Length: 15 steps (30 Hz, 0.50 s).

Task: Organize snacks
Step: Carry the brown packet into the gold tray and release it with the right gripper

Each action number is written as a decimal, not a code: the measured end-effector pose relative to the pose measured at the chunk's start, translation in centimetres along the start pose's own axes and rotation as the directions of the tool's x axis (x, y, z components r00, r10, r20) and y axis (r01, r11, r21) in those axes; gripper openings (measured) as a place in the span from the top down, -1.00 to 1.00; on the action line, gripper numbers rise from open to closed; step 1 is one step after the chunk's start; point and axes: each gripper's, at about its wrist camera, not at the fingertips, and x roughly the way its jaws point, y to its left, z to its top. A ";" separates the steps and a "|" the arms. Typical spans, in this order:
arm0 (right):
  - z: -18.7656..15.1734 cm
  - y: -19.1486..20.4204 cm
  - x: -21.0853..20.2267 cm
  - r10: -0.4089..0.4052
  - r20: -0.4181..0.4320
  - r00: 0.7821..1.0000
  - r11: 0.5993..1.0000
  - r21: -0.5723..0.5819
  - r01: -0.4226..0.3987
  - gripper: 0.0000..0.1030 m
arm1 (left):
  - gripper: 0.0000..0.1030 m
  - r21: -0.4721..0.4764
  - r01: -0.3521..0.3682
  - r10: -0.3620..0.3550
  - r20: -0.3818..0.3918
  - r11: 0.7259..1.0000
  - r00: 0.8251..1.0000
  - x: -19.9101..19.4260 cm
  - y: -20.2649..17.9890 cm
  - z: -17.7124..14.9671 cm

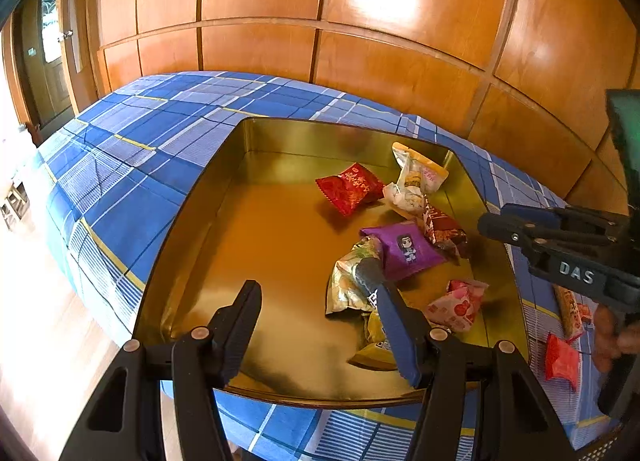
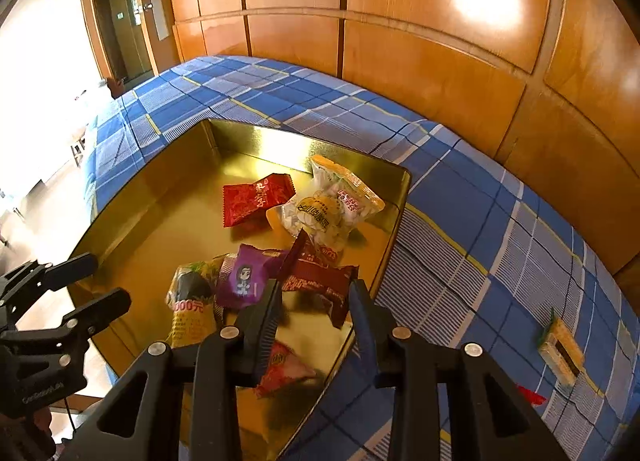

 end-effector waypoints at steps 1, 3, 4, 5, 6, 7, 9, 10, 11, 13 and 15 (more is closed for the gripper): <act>-0.2 -0.1 -0.3 0.001 0.006 1.000 1.000 0.005 -0.001 0.32 | -0.18 0.002 0.000 0.000 -0.001 1.000 1.000 0.0 -0.1 0.0; -0.6 -0.3 -1.0 0.003 0.019 1.000 1.000 0.018 -0.004 0.32 | -0.18 0.005 0.003 -0.003 -0.002 1.000 1.000 -0.1 -0.3 0.0; -0.8 -0.5 -1.4 0.007 0.024 1.000 1.000 0.028 -0.007 0.32 | -0.18 0.008 0.005 -0.005 -0.002 1.000 1.000 -0.1 -0.4 -0.1; -1.0 -0.7 -1.7 0.008 0.027 1.000 0.999 0.035 -0.009 0.32 | -0.18 0.011 0.009 -0.009 -0.002 1.000 1.000 -0.2 -0.5 -0.1; -1.2 -0.8 -1.9 0.007 0.030 1.000 0.999 0.041 -0.008 0.32 | -0.18 0.013 0.011 -0.011 -0.002 1.000 1.000 -0.3 -0.7 -0.1; -1.5 -0.9 -2.2 0.006 0.034 0.999 0.999 0.047 -0.007 0.32 | -0.18 0.017 0.011 -0.011 -0.001 1.000 1.000 -0.3 -0.8 -0.2; -2.0 -1.2 -2.8 0.002 0.046 0.999 0.998 0.061 -0.004 0.32 | -0.18 0.027 0.011 -0.011 0.001 1.000 1.000 -0.5 -1.1 -0.2; -2.2 -1.4 -3.1 0.005 0.054 0.999 0.998 0.068 -0.008 0.32 | -0.18 0.031 0.012 -0.012 0.001 0.999 1.000 -0.5 -1.2 -0.2; -2.4 -1.4 -3.4 0.007 0.060 0.998 0.997 0.072 -0.012 0.32 | -0.18 0.036 0.013 -0.013 0.001 0.999 1.000 -0.5 -1.4 -0.2; -2.9 -1.6 -4.1 0.007 0.072 0.997 0.997 0.072 -0.012 0.32 | -0.18 0.045 0.014 -0.014 0.003 0.999 1.000 -0.7 -1.7 -0.3; -3.2 -1.7 -4.6 -0.001 0.078 0.997 0.998 0.070 -0.004 0.32 | -0.18 0.055 0.014 -0.014 0.005 0.998 1.000 -0.8 -1.9 -0.3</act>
